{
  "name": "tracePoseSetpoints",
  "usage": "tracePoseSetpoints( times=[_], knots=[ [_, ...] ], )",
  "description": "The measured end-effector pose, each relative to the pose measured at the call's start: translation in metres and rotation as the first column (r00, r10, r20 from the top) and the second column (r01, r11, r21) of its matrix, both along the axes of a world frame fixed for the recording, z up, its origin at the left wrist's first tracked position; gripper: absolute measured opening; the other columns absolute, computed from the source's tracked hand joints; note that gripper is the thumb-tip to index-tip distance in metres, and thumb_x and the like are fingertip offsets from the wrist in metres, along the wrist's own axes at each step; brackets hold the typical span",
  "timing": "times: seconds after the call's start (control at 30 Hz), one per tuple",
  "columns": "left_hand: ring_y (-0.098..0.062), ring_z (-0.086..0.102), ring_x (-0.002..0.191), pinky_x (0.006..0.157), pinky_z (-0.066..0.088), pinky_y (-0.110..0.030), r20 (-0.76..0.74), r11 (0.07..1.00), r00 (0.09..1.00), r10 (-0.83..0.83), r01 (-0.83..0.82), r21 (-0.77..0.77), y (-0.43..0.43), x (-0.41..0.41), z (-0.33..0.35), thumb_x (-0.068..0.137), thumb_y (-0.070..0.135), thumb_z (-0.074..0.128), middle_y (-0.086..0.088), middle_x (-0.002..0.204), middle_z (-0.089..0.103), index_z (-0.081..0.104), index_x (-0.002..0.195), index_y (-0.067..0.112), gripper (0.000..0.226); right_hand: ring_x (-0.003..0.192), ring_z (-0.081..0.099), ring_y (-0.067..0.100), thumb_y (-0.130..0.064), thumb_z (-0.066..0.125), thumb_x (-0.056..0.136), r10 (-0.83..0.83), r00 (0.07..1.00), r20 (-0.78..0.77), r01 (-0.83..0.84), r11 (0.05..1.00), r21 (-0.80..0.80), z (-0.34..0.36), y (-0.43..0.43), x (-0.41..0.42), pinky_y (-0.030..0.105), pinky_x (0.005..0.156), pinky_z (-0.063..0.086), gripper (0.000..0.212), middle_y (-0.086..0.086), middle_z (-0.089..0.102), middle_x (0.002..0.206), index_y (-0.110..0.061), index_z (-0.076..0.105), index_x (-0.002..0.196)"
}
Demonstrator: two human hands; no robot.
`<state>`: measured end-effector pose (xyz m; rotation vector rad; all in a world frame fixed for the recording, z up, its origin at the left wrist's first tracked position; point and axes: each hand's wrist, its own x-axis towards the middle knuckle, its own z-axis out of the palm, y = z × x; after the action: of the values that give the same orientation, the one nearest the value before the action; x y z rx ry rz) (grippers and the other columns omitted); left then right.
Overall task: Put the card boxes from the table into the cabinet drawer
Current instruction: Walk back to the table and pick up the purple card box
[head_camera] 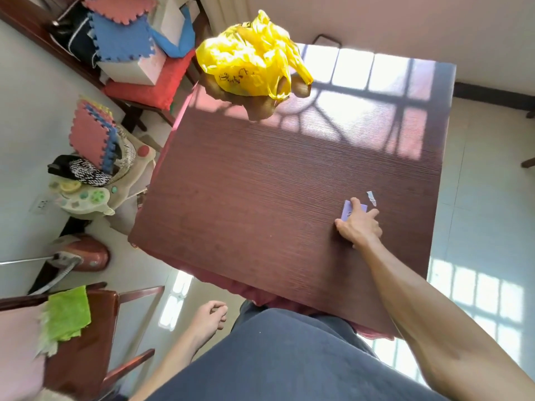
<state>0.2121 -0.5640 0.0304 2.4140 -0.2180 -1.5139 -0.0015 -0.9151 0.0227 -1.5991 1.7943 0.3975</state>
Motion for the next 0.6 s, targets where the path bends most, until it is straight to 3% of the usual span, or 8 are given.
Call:
tracePoseSetpoints(
  times=[0.1, 0.2, 0.37, 0.5, 0.6],
  knots=[
    [-0.014, 0.06, 0.075, 0.056, 0.044, -0.015, 0.007, 1.0, 1.0, -0.006, 0.006, -0.017, -0.002, -0.001, 0.001, 0.099, 0.016, 0.051, -0.009, 0.095, 0.062, 0.059, 0.115, 0.009, 0.019, 0.103, 0.063, 0.042, -0.035, 0.054, 0.086, 0.02, 1.0, -0.006, -0.02, 1.0, -0.012, -0.004, 0.002, -0.004, 0.048, 0.099, 0.048, 0.067, 0.016, 0.035, 0.136, -0.043, 0.027, 0.147],
    [-0.013, 0.058, 0.071, 0.054, 0.044, -0.015, 0.006, 1.0, 1.0, -0.011, 0.011, -0.02, -0.003, -0.002, 0.002, 0.099, 0.016, 0.051, -0.008, 0.09, 0.062, 0.06, 0.112, 0.01, 0.017, 0.104, 0.062, 0.04, -0.037, 0.053, 0.086, 0.005, 1.0, 0.0, -0.005, 1.0, -0.006, -0.005, 0.008, -0.01, 0.046, 0.095, 0.042, 0.066, 0.015, 0.037, 0.135, -0.046, 0.026, 0.146],
    [-0.012, 0.059, 0.068, 0.057, 0.047, -0.017, -0.035, 0.996, 0.997, -0.076, 0.074, -0.043, -0.007, 0.004, 0.002, 0.097, 0.018, 0.053, -0.007, 0.09, 0.064, 0.062, 0.108, 0.012, 0.015, 0.084, 0.051, 0.034, -0.04, 0.05, 0.084, -0.112, 0.989, 0.092, 0.11, 0.994, 0.022, 0.004, 0.029, -0.031, 0.041, 0.083, 0.037, 0.065, 0.01, 0.041, 0.122, -0.051, 0.026, 0.143],
    [-0.012, 0.051, 0.057, 0.045, 0.042, -0.015, -0.065, 0.988, 0.989, -0.131, 0.126, -0.086, -0.011, 0.021, 0.002, 0.097, 0.009, 0.052, -0.007, 0.077, 0.057, 0.061, 0.1, 0.007, 0.01, 0.085, 0.057, 0.031, -0.043, 0.053, 0.083, -0.237, 0.943, 0.231, 0.244, 0.97, 0.0, 0.009, 0.063, -0.054, 0.044, 0.087, 0.054, 0.069, 0.006, 0.039, 0.116, -0.057, 0.023, 0.143],
    [-0.012, 0.042, 0.049, 0.037, 0.034, -0.014, -0.079, 0.983, 0.984, -0.16, 0.152, -0.1, -0.011, 0.039, 0.0, 0.096, 0.003, 0.052, -0.008, 0.067, 0.052, 0.06, 0.095, 0.002, 0.008, 0.085, 0.06, 0.023, -0.041, 0.06, 0.082, -0.347, 0.873, 0.342, 0.37, 0.929, -0.003, 0.014, 0.099, -0.067, 0.04, 0.062, 0.066, 0.071, 0.005, 0.04, 0.117, -0.062, 0.025, 0.14]
  ],
)
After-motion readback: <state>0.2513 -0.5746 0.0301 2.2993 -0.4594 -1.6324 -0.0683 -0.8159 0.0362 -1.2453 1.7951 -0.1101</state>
